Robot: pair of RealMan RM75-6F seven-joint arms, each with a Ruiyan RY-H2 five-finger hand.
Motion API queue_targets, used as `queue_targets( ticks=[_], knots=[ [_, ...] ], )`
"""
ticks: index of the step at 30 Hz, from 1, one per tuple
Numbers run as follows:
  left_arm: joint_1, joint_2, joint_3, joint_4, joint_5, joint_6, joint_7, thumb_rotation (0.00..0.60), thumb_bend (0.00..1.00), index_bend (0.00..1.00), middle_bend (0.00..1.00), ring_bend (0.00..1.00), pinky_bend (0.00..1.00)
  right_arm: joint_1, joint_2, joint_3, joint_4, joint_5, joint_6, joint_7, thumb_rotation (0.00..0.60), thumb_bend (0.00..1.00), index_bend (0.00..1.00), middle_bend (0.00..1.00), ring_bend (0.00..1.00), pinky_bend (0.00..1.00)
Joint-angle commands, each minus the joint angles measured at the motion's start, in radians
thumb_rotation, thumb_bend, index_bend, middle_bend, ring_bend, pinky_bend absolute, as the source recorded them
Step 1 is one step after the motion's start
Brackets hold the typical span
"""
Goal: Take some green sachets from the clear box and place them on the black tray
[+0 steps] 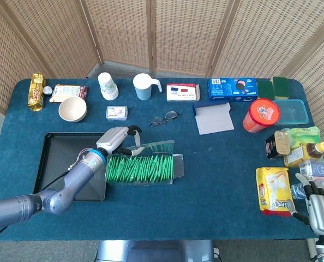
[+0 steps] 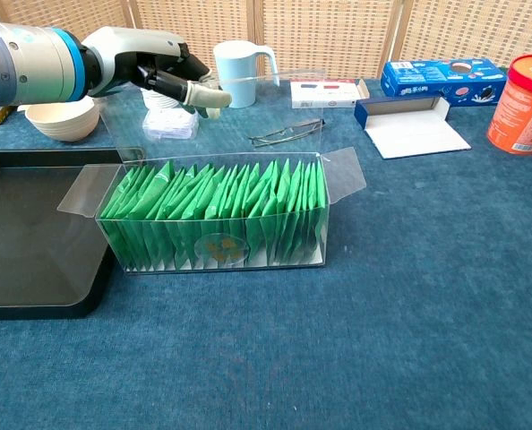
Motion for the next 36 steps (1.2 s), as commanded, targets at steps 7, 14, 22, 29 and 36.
queue_targets(
  ticks=[7,14,22,29,36],
  knots=[
    [-0.027,0.013,0.005,0.004,-0.043,-0.051,-0.034,0.329,0.30,0.56,0.23,0.28,0.19,-0.002,-0.001,0.003,0.002,-0.001,0.005,0.004,0.504,0.39,0.16,0.22,0.25,0.28],
    [-0.044,0.020,-0.018,0.023,-0.106,-0.132,-0.119,0.313,0.30,0.58,0.23,0.28,0.19,-0.004,-0.002,0.003,0.005,0.002,0.005,0.007,0.504,0.39,0.16,0.22,0.25,0.28],
    [-0.060,0.025,-0.026,0.055,-0.114,-0.171,-0.163,0.301,0.30,0.58,0.23,0.29,0.20,-0.008,-0.004,0.004,0.009,0.005,0.008,0.012,0.504,0.39,0.16,0.22,0.25,0.28],
    [-0.075,0.025,-0.007,0.090,-0.132,-0.188,-0.182,0.275,0.30,0.54,0.23,0.29,0.20,-0.008,-0.006,0.005,0.013,0.006,0.006,0.016,0.505,0.39,0.16,0.22,0.25,0.28],
    [-0.085,0.025,0.013,0.114,-0.143,-0.193,-0.189,0.206,0.30,0.33,0.23,0.29,0.20,-0.009,-0.007,0.005,0.014,0.005,0.008,0.017,0.503,0.39,0.16,0.22,0.25,0.28]
  ],
)
